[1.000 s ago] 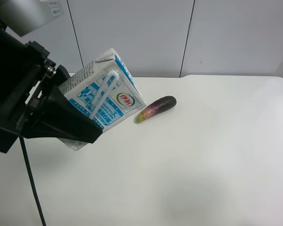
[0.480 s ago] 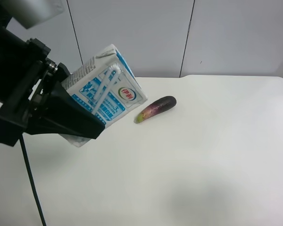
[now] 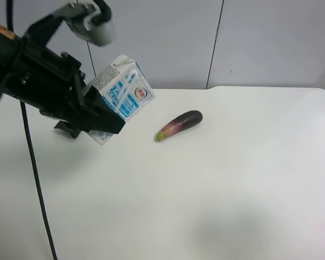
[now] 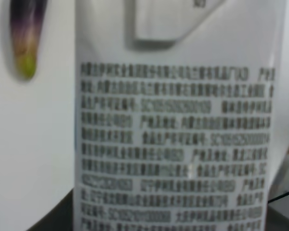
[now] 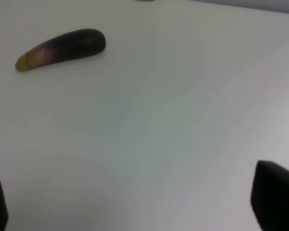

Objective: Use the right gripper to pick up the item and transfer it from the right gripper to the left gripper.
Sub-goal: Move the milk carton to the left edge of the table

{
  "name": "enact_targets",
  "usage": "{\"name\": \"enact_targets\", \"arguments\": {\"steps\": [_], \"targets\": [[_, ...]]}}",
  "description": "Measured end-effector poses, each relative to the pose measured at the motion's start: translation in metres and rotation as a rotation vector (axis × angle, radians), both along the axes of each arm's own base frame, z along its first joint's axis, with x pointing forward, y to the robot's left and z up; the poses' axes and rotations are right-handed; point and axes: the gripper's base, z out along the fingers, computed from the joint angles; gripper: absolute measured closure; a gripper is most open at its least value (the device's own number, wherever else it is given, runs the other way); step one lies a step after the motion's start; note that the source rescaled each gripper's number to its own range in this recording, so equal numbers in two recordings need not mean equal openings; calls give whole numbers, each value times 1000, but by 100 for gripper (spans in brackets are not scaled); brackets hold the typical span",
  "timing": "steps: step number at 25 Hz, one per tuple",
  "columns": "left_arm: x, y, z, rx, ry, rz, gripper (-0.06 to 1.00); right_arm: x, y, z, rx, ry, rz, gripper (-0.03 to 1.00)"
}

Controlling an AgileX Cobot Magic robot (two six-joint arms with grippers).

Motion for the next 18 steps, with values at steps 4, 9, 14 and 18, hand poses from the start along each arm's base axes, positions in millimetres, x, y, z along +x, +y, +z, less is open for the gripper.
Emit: {"name": "enact_targets", "arguments": {"steps": [4,9,14,18], "targets": [[18,-4,-22,67,12,70,94,0,0,0,0,-1,0,-3],[35,-6,-46,137,18,153,94,0,0,0,0,-1,0,-3],[49,-4,-76,243,59,233,94,0,0,0,1,-2,0,-3],[58,-2,-96,331,60,274,94,0,0,0,1,-3,0,-3]]}}
